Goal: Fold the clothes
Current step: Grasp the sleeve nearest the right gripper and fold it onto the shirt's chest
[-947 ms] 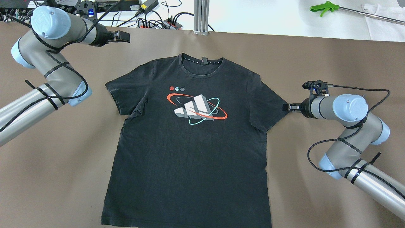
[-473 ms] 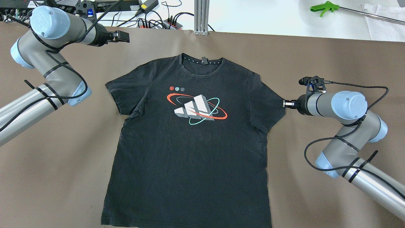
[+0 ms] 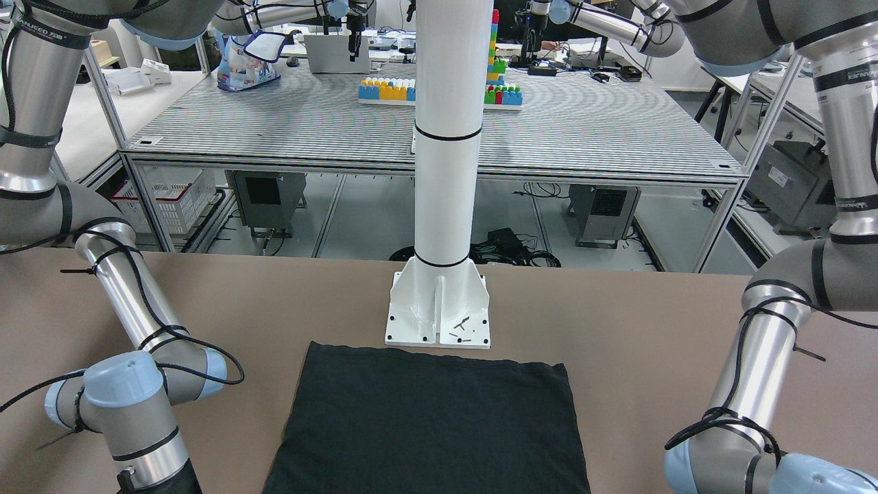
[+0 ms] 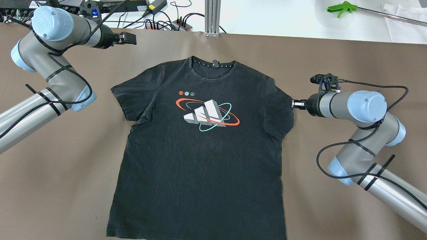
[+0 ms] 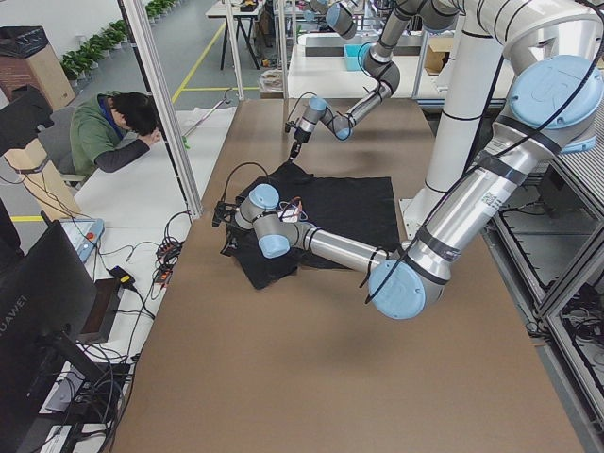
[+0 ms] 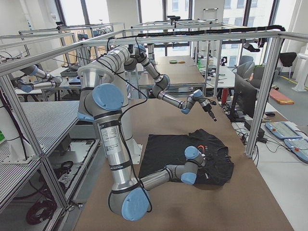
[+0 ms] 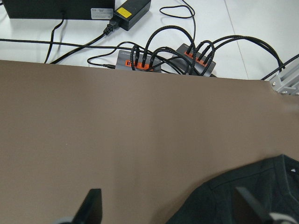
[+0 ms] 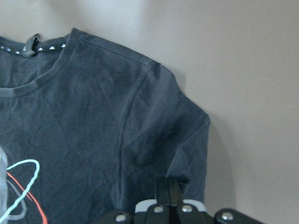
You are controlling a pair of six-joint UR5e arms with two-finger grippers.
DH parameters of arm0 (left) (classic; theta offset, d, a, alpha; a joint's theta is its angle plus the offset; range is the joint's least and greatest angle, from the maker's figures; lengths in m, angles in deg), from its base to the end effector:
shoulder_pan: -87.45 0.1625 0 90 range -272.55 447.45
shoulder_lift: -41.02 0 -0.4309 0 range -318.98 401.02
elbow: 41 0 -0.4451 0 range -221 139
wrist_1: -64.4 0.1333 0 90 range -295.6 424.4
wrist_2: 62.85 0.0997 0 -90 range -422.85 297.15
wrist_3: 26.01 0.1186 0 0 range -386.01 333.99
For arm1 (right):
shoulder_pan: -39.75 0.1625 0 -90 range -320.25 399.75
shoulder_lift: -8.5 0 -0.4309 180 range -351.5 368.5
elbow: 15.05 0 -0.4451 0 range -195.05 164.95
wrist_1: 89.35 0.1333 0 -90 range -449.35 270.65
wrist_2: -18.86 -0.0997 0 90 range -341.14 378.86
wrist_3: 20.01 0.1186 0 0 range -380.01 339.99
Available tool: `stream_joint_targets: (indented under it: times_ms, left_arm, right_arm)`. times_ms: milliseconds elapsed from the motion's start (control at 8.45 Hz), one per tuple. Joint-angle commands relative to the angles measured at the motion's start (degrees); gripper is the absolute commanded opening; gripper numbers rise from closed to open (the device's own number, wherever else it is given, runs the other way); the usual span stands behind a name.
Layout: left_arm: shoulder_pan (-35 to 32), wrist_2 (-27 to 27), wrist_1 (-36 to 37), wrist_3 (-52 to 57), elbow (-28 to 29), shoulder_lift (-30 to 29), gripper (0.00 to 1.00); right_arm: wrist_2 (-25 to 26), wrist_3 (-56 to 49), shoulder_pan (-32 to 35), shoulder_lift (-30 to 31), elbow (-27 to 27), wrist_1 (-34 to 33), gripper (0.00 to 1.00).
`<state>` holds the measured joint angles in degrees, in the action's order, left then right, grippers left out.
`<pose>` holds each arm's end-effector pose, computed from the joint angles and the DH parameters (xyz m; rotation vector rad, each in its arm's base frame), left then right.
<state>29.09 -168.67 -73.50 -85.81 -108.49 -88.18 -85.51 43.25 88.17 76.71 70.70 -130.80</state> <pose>0.3571 -0.7720 0.3275 0.6072 0.9761 -0.2808 -0.4066 -0.6148 0.3839 0.5238 -1.0455 0.1897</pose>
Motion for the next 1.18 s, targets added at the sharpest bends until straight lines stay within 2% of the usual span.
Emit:
stream_joint_targets:
  times_ms: [0,355,592,947,1065]
  left_arm:
    - [0.00,0.00,0.00,0.30,0.34,0.00,1.00]
    - [0.00,0.00,0.00,0.30,0.35,0.17,1.00]
    - [0.09,0.00,-0.09,0.30,0.87,0.26,1.00]
    - [0.53,2.45,-0.26,0.13,1.66,-0.09,1.00]
    - [0.88,2.55,-0.35,0.22,1.67,-0.09,1.00]
  right_arm:
    - [-0.05,-0.24,-0.26,-8.58,0.21,-7.58,0.00]
    - [1.79,-0.50,-1.48,-19.31,-10.49,-7.60,0.00]
    - [5.39,-0.50,-3.50,-21.26,-11.75,-7.51,0.00]
    - [6.81,-0.50,-4.12,-21.89,-12.46,-7.42,0.00]
    - [6.90,-0.50,-4.12,-21.54,-12.46,-7.25,0.45]
